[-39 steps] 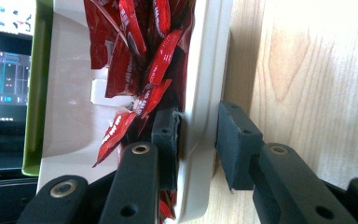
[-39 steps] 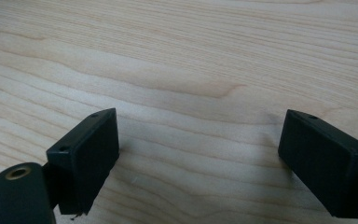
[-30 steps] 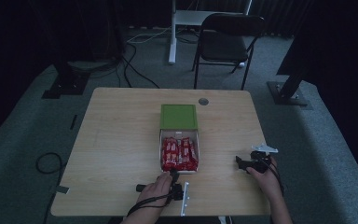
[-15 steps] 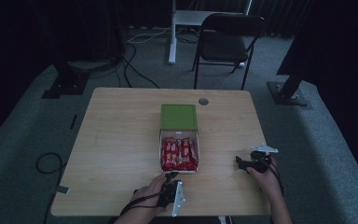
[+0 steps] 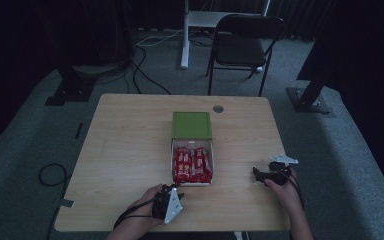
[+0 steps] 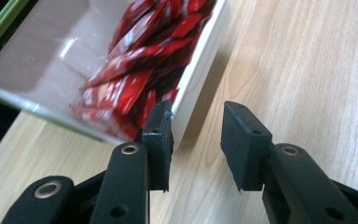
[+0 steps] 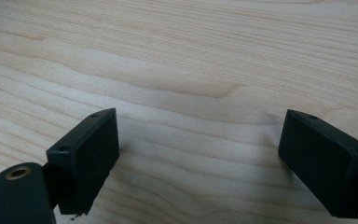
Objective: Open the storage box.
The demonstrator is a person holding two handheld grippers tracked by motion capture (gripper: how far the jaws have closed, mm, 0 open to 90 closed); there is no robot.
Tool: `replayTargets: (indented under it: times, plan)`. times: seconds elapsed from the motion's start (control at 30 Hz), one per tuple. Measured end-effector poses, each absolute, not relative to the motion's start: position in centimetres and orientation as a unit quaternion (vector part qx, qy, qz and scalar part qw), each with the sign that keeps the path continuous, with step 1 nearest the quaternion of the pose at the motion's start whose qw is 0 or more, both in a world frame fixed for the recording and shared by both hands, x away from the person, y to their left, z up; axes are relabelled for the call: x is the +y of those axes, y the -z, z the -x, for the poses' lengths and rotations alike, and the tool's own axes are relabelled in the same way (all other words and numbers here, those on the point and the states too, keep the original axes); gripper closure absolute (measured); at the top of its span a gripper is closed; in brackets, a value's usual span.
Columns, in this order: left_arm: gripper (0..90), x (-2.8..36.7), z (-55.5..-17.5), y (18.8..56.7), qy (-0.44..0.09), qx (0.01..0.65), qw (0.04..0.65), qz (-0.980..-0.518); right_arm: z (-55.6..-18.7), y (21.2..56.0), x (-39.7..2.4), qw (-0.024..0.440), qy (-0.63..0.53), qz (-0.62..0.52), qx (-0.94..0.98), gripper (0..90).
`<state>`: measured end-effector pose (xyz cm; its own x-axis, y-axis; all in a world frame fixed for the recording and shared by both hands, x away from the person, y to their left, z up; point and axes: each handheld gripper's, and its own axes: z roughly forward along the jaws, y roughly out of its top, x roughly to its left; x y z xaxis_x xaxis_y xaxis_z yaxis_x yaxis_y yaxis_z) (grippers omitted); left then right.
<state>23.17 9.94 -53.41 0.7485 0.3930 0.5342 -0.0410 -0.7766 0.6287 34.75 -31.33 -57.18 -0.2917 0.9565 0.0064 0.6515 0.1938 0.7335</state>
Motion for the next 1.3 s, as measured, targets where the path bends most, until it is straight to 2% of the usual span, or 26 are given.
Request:
replayTargets:
  times: [0.2, 0.8, 1.1, 1.3]
  plan:
    - [64.4, 11.8, -23.4, 53.7, -0.323, 0.136, 0.333, -0.875, -34.7, 57.2, -31.3, 0.236, -0.323, -0.546, 0.736, 11.7]
    - [64.4, 17.3, -25.6, 53.8, -0.328, 0.263, 0.366, -0.83, -34.7, 57.2, -31.3, 0.236, -0.323, -0.546, 0.736, 11.7]
    - [61.2, 20.6, -26.7, 53.8, -0.328, 0.346, 0.386, -0.79, -34.7, 57.2, -31.3, 0.236, -0.323, -0.546, 0.736, 11.8]
    - [54.5, 22.3, -27.2, 53.8, -0.332, 0.385, 0.392, -0.767, -34.7, 57.2, -31.3, 0.236, -0.323, -0.546, 0.736, 11.7]
